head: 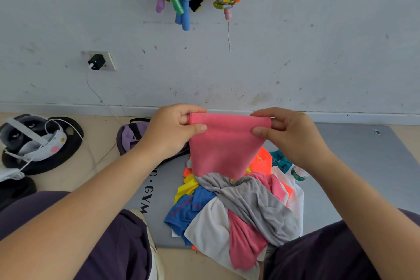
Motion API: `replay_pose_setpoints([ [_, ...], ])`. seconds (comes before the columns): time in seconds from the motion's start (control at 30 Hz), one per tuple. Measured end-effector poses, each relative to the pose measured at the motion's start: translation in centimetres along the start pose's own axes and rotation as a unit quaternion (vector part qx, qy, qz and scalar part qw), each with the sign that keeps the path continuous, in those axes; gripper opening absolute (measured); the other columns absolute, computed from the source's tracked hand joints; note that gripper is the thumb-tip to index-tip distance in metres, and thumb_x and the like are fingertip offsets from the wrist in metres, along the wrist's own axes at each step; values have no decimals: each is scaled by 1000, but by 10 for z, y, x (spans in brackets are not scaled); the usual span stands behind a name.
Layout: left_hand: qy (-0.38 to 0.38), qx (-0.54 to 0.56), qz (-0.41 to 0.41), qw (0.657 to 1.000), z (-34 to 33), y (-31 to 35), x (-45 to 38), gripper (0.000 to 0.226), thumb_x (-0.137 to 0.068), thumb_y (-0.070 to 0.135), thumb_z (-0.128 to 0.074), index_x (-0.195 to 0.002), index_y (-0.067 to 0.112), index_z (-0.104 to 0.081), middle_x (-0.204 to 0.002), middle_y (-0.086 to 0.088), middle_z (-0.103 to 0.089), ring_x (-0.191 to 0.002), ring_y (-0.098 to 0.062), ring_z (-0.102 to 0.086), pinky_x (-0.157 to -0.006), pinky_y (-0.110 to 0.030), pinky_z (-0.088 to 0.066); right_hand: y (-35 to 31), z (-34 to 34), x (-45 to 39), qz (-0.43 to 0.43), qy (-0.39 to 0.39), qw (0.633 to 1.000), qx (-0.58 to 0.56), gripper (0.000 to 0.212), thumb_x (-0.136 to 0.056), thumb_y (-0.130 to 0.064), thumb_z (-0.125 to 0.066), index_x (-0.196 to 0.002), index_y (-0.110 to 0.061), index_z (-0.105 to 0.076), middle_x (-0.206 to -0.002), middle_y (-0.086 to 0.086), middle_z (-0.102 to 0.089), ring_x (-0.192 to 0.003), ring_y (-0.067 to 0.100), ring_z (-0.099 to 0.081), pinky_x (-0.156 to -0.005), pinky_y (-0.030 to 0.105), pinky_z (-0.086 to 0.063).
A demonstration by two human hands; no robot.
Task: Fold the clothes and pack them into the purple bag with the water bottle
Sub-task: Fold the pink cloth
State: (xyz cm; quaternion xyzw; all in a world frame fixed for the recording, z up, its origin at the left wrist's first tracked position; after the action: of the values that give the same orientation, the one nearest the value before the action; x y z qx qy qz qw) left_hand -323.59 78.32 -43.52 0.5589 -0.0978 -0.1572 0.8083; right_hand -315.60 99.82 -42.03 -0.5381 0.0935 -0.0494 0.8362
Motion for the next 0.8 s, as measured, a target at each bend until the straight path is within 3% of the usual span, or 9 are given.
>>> replay_pose_setpoints([
  [0.13, -6, -47, 2, 999, -1, -4, -1, 35, -79, 9, -79, -111, 19, -71, -91, 7, -76, -80, 2, -71, -71, -7, -50, 3, 3, -1, -6, 12, 999, 51, 28, -81, -8, -75, -103, -25, -70, -83, -17, -71, -74, -17, -62, -68, -2, -41],
  [0.3, -12, -30, 2, 999, 4, -3, -1, 18, -76, 23, -82, -90, 30, -72, -84, 14, -76, -81, -1, -71, -73, -11, -51, 1, 5, -1, -1, 4, 999, 50, 25, -81, -8, -75, -93, -29, -69, -76, -16, -72, -70, -9, -65, -65, 2, -44],
  [0.4, 8, -100, -37, 994, 7, 5, 0, 12, -78, 24, -80, -88, 26, -73, -89, 8, -74, -87, -4, -68, -81, -20, -50, -1, 5, -2, 15, 5, 992, 128, 14, -83, -20, -74, -90, -31, -69, -85, -2, -70, -77, 6, -61, -70, 13, -47],
  [0.47, -9, -115, -45, 992, 4, 7, -1, 8, -83, 23, -75, -90, 22, -70, -97, 4, -68, -94, -8, -63, -89, -25, -49, -1, 5, -3, 20, -5, 991, 131, 7, -86, -26, -71, -90, -31, -68, -94, 1, -63, -84, 6, -58, -76, 15, -45],
  [0.57, -88, -7, 1, 996, -9, 2, 1, 4, -92, 23, -66, -93, 23, -62, -89, -1, -67, -88, -15, -65, -90, -36, -52, 3, -1, -1, -5, -51, 999, 14, 11, -93, -32, -60, -93, -22, -65, -94, 4, -62, -85, 7, -59, -81, 24, -47],
  [0.67, -68, 74, 5, 995, -13, 3, 3, 6, -93, 26, -62, -96, 21, -61, -82, 4, -65, -78, -8, -61, -73, -27, -52, 5, -5, 2, -20, -54, 995, -79, 19, -96, -40, -53, -95, -22, -60, -75, -6, -58, -70, 6, -53, -66, 24, -50],
  [0.73, -46, 179, 43, 982, -15, -1, 4, 18, -89, 31, -66, -103, 18, -66, -86, 3, -68, -79, -10, -64, -66, -21, -52, 6, -7, 1, -25, -46, 992, -116, 20, -96, -43, -53, -96, -25, -59, -71, -9, -57, -63, 6, -52, -58, 21, -50],
  [0.8, -93, 270, 106, 953, -28, -8, 8, 37, -81, 39, -72, -108, 13, -70, -101, -5, -71, -91, -19, -67, -76, -27, -55, 6, -6, 1, -26, -30, 991, -131, 22, -93, -48, -54, -95, -27, -60, -70, -8, -55, -60, 7, -49, -52, 20, -46],
])
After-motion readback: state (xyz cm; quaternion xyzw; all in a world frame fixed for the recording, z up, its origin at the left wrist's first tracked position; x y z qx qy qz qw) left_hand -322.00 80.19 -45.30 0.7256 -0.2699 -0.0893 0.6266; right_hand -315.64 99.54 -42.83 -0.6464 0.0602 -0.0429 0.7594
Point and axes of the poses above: each hand's wrist, its own x-axis away from the middle knuckle, its own z-axis out of the back of the hand, y = z × x, the point moved 10 cm from there along -x, towards the middle knuckle
